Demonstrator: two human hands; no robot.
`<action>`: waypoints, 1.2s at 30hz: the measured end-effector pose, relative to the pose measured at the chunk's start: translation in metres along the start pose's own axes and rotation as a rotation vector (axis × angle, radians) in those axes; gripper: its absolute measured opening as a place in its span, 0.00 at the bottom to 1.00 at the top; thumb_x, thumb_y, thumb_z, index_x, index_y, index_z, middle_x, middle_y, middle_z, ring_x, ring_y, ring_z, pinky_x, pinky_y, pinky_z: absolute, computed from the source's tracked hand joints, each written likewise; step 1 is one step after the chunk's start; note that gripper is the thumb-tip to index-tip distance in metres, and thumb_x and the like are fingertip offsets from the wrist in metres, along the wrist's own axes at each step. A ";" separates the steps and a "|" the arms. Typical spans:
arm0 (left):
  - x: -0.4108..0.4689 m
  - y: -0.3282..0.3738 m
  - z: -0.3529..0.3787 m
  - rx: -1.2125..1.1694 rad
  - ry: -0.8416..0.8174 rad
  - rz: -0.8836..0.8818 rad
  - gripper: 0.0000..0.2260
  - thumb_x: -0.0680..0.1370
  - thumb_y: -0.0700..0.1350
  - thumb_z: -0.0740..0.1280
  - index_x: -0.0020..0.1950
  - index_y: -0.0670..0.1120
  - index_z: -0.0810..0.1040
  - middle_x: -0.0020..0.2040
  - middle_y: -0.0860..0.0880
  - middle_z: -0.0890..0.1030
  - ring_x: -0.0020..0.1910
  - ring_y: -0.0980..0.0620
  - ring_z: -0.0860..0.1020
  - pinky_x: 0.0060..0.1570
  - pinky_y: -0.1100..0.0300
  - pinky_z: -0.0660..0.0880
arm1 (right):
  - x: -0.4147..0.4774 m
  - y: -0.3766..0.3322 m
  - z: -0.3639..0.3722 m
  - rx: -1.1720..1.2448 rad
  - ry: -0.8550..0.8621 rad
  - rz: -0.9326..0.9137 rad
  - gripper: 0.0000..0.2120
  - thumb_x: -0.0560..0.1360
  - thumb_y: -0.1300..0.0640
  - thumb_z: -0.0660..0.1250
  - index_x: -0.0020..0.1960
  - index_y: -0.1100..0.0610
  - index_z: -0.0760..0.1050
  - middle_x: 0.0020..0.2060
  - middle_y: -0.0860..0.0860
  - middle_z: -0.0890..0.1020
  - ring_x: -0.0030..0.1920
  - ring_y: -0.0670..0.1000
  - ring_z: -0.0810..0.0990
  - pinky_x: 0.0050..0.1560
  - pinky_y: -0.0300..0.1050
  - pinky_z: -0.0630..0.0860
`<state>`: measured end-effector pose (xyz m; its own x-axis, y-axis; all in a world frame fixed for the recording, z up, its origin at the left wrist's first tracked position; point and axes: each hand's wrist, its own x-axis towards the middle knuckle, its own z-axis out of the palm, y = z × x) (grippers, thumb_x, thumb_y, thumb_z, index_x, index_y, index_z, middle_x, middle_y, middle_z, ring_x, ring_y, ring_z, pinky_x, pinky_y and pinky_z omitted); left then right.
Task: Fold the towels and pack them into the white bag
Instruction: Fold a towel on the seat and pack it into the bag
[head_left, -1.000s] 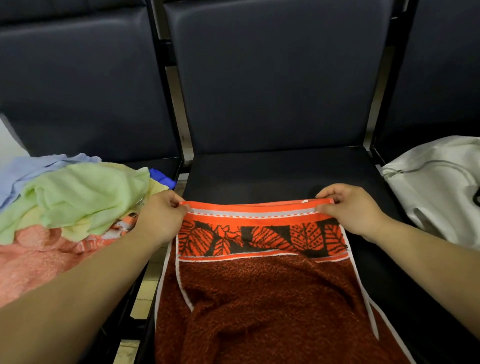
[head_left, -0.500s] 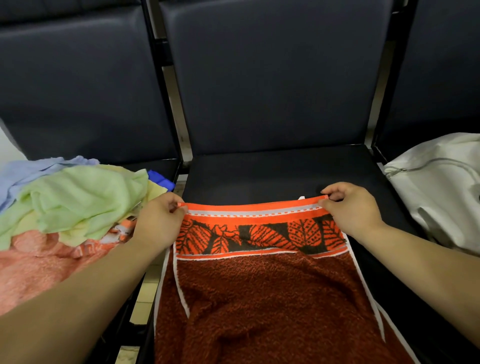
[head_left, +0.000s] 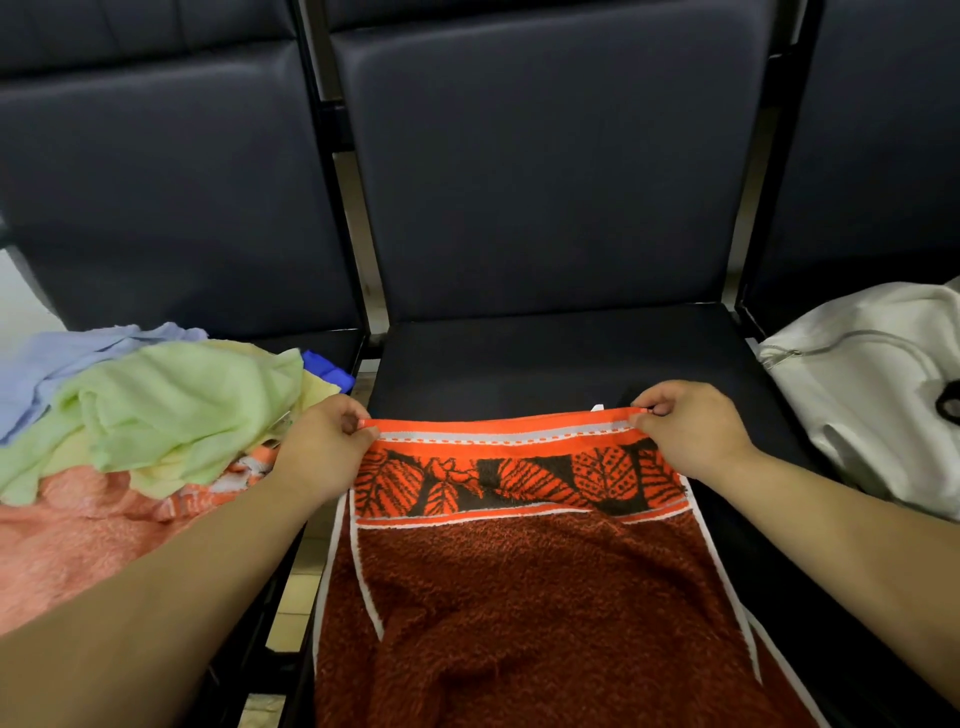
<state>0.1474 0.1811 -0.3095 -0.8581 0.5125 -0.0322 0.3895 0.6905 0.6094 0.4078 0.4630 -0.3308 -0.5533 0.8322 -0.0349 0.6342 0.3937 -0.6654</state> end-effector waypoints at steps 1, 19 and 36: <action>-0.001 0.000 -0.001 -0.010 -0.005 0.002 0.03 0.79 0.43 0.71 0.48 0.48 0.78 0.41 0.49 0.81 0.43 0.48 0.80 0.43 0.55 0.71 | -0.001 -0.001 0.000 0.021 0.003 -0.005 0.02 0.77 0.55 0.73 0.49 0.50 0.84 0.39 0.40 0.78 0.44 0.42 0.77 0.40 0.35 0.69; -0.013 0.019 -0.034 -0.578 -0.075 -0.099 0.06 0.78 0.35 0.70 0.51 0.43 0.85 0.43 0.44 0.87 0.44 0.45 0.85 0.48 0.53 0.80 | -0.014 -0.017 -0.043 0.631 0.059 0.121 0.05 0.75 0.61 0.75 0.48 0.52 0.83 0.45 0.53 0.87 0.45 0.53 0.86 0.46 0.47 0.81; -0.073 0.139 -0.197 -0.649 0.137 0.353 0.08 0.77 0.37 0.72 0.52 0.49 0.87 0.49 0.48 0.87 0.50 0.52 0.85 0.52 0.56 0.80 | -0.059 -0.108 -0.217 0.870 0.121 -0.285 0.07 0.76 0.60 0.74 0.51 0.50 0.84 0.44 0.51 0.86 0.45 0.50 0.83 0.49 0.46 0.79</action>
<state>0.1982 0.1394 -0.0663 -0.7689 0.5506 0.3250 0.4105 0.0356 0.9112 0.4891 0.4555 -0.0950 -0.5350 0.8033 0.2616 -0.1740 0.1982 -0.9646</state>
